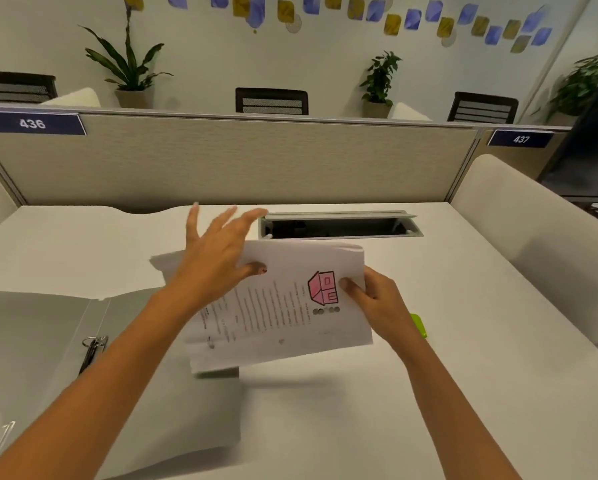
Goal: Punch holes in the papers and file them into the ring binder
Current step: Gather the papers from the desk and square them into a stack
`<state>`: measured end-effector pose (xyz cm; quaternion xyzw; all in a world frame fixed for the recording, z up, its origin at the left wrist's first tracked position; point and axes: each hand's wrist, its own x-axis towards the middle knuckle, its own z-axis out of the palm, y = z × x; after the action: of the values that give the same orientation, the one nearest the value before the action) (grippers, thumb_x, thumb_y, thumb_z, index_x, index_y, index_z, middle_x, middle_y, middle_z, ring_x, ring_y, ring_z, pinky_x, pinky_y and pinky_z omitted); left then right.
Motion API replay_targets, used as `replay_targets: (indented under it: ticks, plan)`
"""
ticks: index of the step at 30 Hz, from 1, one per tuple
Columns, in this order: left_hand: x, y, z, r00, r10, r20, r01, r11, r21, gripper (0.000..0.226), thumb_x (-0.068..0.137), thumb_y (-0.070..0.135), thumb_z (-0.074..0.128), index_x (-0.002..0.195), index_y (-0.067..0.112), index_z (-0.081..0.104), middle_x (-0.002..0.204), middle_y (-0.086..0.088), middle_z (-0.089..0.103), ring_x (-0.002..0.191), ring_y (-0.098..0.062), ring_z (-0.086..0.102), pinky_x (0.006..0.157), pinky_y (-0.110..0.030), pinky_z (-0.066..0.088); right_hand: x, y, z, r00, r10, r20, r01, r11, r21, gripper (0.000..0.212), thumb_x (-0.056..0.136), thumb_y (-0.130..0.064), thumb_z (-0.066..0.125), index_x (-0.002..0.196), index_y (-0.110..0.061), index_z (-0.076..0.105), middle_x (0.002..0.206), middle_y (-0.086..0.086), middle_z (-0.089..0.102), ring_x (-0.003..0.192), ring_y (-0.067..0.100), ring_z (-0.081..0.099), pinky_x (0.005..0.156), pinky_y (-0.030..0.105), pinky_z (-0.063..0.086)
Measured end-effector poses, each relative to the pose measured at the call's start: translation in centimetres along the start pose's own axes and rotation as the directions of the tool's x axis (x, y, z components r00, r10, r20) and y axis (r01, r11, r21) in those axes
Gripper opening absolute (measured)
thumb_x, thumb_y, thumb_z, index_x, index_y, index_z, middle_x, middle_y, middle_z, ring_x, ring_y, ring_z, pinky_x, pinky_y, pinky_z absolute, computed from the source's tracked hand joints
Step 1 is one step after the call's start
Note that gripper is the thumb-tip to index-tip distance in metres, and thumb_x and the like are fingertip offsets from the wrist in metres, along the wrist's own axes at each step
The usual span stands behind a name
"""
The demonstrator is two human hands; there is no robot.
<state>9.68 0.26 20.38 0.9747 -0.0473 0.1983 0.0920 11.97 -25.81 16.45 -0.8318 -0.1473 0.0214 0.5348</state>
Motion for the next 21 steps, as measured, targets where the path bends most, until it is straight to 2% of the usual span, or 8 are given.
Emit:
replay_targets:
  ticks: [2, 4, 7, 10, 12, 14, 17, 21]
  plan:
    - [0.9, -0.6, -0.8, 0.983, -0.028, 0.18, 0.04, 0.997, -0.06, 0.06, 0.083, 0.051, 0.061, 0.135, 0.042, 0.031, 0.129, 0.005, 0.061, 0.113, -0.021, 0.058, 0.098, -0.045, 0.04, 0.1, -0.5, -0.7, 0.998, -0.056, 0.032, 0.058, 0.997, -0.055, 0.029, 0.096, -0.026, 0.049, 0.124, -0.024, 0.057, 0.108, -0.002, 0.068, 0.092, 0.014, 0.067, 0.077, 0.029, 0.058]
    - [1.2, -0.8, -1.3, 0.937, 0.001, 0.35, 0.067, 0.981, -0.181, 0.036, 0.086, 0.045, 0.06, 0.12, 0.045, 0.046, 0.116, 0.006, 0.067, 0.091, -0.015, 0.064, 0.076, -0.033, 0.052, 0.3, -1.0, -1.3, 0.993, -0.107, 0.046, 0.112, 0.988, -0.108, 0.031, 0.096, -0.024, 0.048, 0.126, -0.023, 0.055, 0.107, -0.006, 0.066, 0.087, 0.007, 0.065, 0.071, 0.018, 0.056]
    - [1.0, -0.4, -1.3, 0.928, 0.058, 0.369, 0.08, 0.935, -0.347, 0.008, 0.091, 0.031, 0.059, 0.096, 0.036, 0.059, 0.097, 0.002, 0.07, 0.077, -0.012, 0.066, 0.069, -0.026, 0.055, 0.7, -1.4, -1.9, 0.986, -0.165, 0.018, 0.166, 0.978, -0.127, 0.03, 0.096, -0.022, 0.048, 0.125, -0.019, 0.057, 0.104, -0.005, 0.067, 0.083, 0.0, 0.065, 0.068, 0.012, 0.055]
    - [0.1, 0.0, -1.0, 0.957, 0.02, 0.291, 0.113, 0.894, -0.433, 0.007, 0.092, 0.026, 0.058, 0.091, 0.03, 0.063, 0.084, 0.006, 0.066, 0.07, -0.003, 0.064, 0.061, -0.018, 0.051, 0.9, -1.3, -2.0, 0.976, -0.19, -0.107, 0.176, 0.976, -0.13, 0.028, 0.095, -0.022, 0.052, 0.122, -0.015, 0.055, 0.108, -0.001, 0.067, 0.09, 0.008, 0.065, 0.073, 0.01, 0.054]
    - [-0.5, -0.2, -0.7, 0.969, -0.034, 0.245, 0.157, 0.852, -0.5, 0.008, 0.091, 0.024, 0.058, 0.087, 0.026, 0.065, 0.082, 0.005, 0.067, 0.07, -0.005, 0.065, 0.06, -0.017, 0.05, 0.7, -0.7, -1.6, 0.973, -0.118, -0.199, 0.098, 0.989, -0.106, 0.044, 0.091, -0.024, 0.06, 0.132, -0.018, 0.043, 0.127, -0.001, 0.058, 0.107, 0.013, 0.059, 0.08, 0.009, 0.05]
    - [-1.1, -0.4, 0.0, 0.97, -0.128, 0.206, 0.224, 0.797, -0.56, 0.012, 0.09, 0.024, 0.061, 0.081, 0.021, 0.066, 0.078, 0.001, 0.068, 0.068, -0.011, 0.065, 0.06, -0.023, 0.05, 0.5, 0.5, -0.8, 0.966, 0.044, -0.254, -0.049, 0.999, -0.015, 0.071, 0.086, -0.025, 0.067, 0.143, -0.019, 0.025, 0.146, 0.001, 0.039, 0.129, 0.018, 0.044, 0.099, 0.025, 0.043]
    - [-2.4, -0.1, 1.0, 0.918, -0.318, 0.237, 0.387, 0.59, -0.708, 0.018, 0.088, 0.031, 0.063, 0.088, 0.014, 0.069, 0.083, 0.0, 0.072, 0.072, -0.018, 0.068, 0.064, -0.031, 0.053, -0.4, 2.0, 1.1, 0.934, 0.277, -0.225, -0.209, 0.936, 0.282, 0.083, 0.082, -0.026, 0.071, 0.145, -0.019, 0.018, 0.152, 0.008, 0.032, 0.135, 0.022, 0.039, 0.109, 0.039, 0.037]
    - [-4.2, 0.8, 2.7, 0.834, -0.405, 0.374, 0.51, 0.31, -0.802, 0.019, 0.085, 0.034, 0.067, 0.097, 0.019, 0.07, 0.088, 0.003, 0.076, 0.077, -0.017, 0.073, 0.07, -0.034, 0.057, -3.1, 2.7, 3.9, 0.941, 0.338, 0.007, -0.297, 0.817, 0.493, 0.049, 0.089, -0.034, 0.06, 0.133, -0.026, 0.041, 0.132, -0.001, 0.059, 0.114, 0.015, 0.062, 0.1, 0.041, 0.049]
